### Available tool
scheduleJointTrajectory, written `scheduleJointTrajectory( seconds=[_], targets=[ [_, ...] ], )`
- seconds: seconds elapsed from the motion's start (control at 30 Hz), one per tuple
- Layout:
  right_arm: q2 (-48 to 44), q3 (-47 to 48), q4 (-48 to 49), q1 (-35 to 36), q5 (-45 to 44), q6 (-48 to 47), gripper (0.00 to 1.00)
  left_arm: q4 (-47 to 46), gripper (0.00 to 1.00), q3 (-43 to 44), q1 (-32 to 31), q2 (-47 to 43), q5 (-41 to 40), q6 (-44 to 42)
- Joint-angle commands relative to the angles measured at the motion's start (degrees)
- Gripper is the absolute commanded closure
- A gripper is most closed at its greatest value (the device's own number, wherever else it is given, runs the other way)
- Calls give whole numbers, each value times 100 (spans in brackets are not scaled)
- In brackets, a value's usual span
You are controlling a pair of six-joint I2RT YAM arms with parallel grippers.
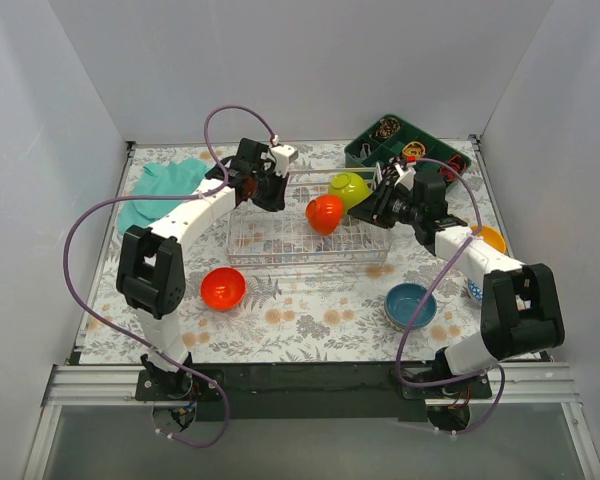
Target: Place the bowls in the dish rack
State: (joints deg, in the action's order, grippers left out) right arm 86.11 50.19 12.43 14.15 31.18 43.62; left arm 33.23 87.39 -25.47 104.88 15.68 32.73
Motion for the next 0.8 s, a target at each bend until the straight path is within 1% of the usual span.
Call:
scheduleJointTrajectory(
  seconds=[0.0,0.07,0.1,0.2,0.33,0.53,0.77],
  targets=[
    [-454,324,-284,-53,-226,-652,64,-580,100,645,-45,436,-311,155],
    [-507,350,-389,-53,-287,-775,67,-625,100,936,-37,699,-242,207],
    [-542,385,-442,-53,-366,-854,67,-625,100,1242,-45,961,-215,251],
    [-586,509,-574,-44,-489,-1144,68,-643,100,1648,-72,1436,-92,391],
    [-604,702,-750,-53,-657,-1417,68,-669,100,2149,-177,1781,13,445],
    [-648,711,-803,-53,-885,-1514,68,-643,100,2203,-449,1878,339,471],
    [-595,676,-812,-71,-1017,-1567,68,-660,100,1676,-783,1509,444,489]
  ],
)
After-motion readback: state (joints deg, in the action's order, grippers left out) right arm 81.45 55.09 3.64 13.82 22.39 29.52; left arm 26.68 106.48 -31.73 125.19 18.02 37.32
